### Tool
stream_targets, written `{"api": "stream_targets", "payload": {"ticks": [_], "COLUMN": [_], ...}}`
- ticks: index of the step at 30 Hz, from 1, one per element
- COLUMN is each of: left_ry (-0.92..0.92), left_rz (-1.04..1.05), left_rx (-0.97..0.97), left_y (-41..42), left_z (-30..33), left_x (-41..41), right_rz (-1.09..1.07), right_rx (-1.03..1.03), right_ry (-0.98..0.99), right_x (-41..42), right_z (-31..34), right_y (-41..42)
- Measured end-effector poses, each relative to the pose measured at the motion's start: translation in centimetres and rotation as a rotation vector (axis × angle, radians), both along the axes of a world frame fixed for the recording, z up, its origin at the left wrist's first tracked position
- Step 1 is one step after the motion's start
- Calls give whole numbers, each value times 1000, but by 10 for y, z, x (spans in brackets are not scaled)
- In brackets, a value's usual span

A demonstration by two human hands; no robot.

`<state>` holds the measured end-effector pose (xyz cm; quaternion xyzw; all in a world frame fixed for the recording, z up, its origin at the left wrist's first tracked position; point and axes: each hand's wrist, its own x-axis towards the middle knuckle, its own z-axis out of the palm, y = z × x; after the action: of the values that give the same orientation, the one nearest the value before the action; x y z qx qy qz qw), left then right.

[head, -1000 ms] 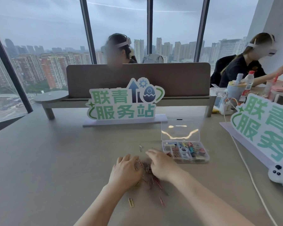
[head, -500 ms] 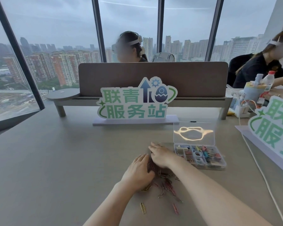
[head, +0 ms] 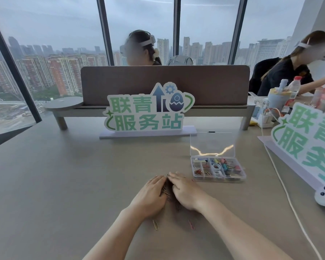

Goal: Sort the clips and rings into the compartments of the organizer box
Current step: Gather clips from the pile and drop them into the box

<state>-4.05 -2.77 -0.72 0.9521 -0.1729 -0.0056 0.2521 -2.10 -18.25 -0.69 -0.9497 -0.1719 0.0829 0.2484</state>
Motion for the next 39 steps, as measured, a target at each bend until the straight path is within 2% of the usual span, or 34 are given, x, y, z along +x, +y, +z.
{"api": "stream_targets", "payload": {"ticks": [5,9,12,16,20,22,24,26,29,32,36,39], "left_ry": [-5,8,34,49,83,61,38,60,155,199,156,82], "left_rz": [32,100,89,62,17,20,-13,-59,-130,-189,-216,-184], "left_rx": [-7,134,150,77,-144,-185,-105,22,115,176,225,209], "left_y": [3,9,5,-6,-11,-6,3,14,30,41,40,33], "left_z": [-2,-8,-9,-10,-4,2,6,7,10,11,6,-1], "left_x": [-15,-30,-35,-29,-20,-17,-14,-14,-14,-11,-11,-9], "right_rz": [-98,-154,-160,-103,-135,-164,-128,-12,171,202,234,192], "right_rx": [148,47,20,104,299,255,151,31,-129,-146,-248,-237], "right_ry": [-91,-103,-76,-88,-123,-164,-181,-156,-28,58,-24,-74], "right_x": [-21,-33,-33,-35,-40,-38,-39,-39,-40,-37,-39,-37], "right_z": [1,-6,-10,-9,-3,0,4,8,15,15,1,-7], "right_y": [-17,-24,-19,-6,-4,-12,-21,-30,-43,-55,-50,-43]}}
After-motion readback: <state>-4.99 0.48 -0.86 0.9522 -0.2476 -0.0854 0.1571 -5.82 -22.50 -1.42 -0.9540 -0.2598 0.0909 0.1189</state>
